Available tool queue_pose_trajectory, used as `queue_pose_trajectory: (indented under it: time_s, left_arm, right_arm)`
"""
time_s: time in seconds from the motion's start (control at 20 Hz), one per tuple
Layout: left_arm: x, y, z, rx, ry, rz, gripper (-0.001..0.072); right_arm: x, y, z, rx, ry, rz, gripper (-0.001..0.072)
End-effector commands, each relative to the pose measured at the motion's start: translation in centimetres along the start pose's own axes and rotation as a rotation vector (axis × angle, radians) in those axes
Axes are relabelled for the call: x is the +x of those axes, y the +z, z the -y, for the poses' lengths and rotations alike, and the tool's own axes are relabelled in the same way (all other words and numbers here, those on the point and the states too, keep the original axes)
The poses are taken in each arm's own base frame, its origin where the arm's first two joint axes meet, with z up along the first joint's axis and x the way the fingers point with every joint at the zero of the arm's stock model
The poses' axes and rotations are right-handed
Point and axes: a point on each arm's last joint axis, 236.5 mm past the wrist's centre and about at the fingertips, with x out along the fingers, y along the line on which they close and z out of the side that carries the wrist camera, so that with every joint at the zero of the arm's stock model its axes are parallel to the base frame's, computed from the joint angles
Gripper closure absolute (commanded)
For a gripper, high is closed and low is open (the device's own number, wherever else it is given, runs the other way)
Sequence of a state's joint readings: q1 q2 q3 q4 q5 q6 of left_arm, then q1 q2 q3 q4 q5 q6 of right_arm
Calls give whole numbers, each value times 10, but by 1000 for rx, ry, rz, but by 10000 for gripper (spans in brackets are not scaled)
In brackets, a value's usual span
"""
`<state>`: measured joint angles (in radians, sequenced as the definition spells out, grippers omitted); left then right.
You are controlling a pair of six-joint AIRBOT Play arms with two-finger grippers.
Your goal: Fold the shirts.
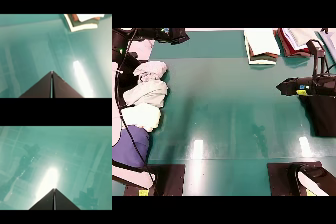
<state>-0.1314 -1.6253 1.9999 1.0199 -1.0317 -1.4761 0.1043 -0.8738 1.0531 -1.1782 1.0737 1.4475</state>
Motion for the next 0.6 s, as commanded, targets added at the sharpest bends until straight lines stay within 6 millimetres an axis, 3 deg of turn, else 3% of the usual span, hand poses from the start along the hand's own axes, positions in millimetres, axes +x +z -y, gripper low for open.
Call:
queue_pose_trajectory:
  time_s: [0.0, 0.55]
  left_arm:
    - [-1, 12, -1, 0, 5, 51, 686]
    - [-1, 18, -2, 1, 7, 75, 687]
  right_arm:
    - [0, 0, -1, -1, 2, 1, 697]
    - [0, 0, -1, -1, 2, 0, 697]
